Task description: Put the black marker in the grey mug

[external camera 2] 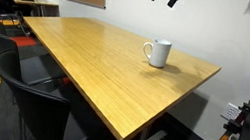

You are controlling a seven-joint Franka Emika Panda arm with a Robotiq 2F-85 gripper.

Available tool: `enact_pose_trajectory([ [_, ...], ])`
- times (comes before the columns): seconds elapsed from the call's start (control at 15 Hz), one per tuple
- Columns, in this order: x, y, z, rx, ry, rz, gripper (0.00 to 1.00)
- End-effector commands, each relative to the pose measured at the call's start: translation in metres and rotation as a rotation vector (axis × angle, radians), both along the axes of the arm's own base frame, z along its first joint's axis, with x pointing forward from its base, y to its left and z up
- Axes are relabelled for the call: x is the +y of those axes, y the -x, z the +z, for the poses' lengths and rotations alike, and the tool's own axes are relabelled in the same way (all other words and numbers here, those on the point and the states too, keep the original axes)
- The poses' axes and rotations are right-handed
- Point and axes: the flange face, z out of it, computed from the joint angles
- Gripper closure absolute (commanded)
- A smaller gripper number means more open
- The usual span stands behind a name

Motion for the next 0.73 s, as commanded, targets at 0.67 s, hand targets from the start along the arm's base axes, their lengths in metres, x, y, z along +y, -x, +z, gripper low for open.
enact_pose_trajectory([
  [0.67,-0.0079,-0.0025,0.0094,0.012,0.006,0.007,0.00],
])
